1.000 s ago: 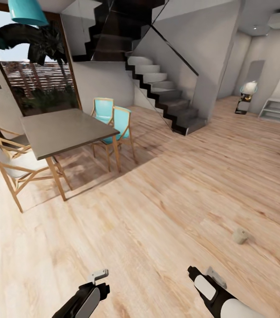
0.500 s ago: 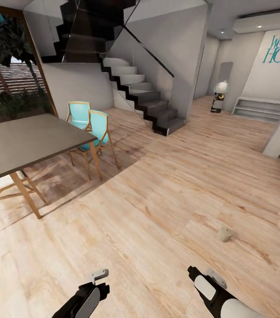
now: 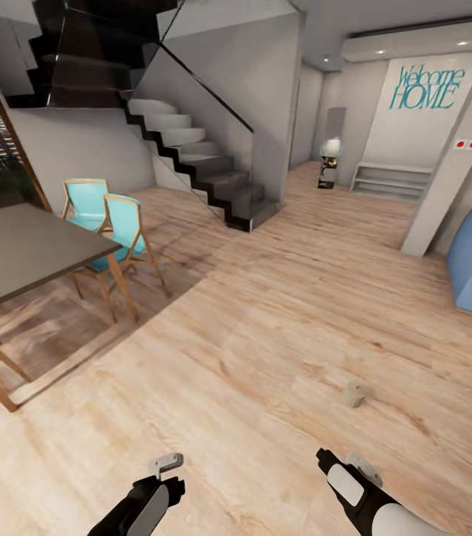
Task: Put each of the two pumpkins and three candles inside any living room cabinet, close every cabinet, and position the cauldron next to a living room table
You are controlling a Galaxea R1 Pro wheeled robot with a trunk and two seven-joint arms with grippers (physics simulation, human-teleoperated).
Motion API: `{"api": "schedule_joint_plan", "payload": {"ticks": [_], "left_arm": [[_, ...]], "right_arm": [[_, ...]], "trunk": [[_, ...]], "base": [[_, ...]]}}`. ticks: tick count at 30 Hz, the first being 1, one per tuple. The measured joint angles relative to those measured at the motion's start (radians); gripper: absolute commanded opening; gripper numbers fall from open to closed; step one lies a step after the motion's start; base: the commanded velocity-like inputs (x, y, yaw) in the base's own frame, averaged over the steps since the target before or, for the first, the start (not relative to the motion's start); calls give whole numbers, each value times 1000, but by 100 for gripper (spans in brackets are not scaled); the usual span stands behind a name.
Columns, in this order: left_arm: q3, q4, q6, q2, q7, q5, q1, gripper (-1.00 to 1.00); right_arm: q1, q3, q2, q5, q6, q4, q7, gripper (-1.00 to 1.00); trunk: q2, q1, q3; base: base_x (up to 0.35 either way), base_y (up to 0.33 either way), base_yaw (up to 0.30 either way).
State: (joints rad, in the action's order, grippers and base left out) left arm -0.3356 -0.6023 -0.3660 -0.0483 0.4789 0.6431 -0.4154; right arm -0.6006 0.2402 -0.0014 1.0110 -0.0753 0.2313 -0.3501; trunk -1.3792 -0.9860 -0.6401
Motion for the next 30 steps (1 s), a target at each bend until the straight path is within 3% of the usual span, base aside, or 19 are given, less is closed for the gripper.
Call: {"api": "schedule_joint_plan", "payload": {"ticks": [30], "left_arm": [[0, 0, 0, 1, 0, -1, 0, 100]], "right_arm": [[0, 2, 0, 0, -1, 0, 0, 100]], "trunk": [[0, 0, 8]], "base": [[302, 0, -277]]}}
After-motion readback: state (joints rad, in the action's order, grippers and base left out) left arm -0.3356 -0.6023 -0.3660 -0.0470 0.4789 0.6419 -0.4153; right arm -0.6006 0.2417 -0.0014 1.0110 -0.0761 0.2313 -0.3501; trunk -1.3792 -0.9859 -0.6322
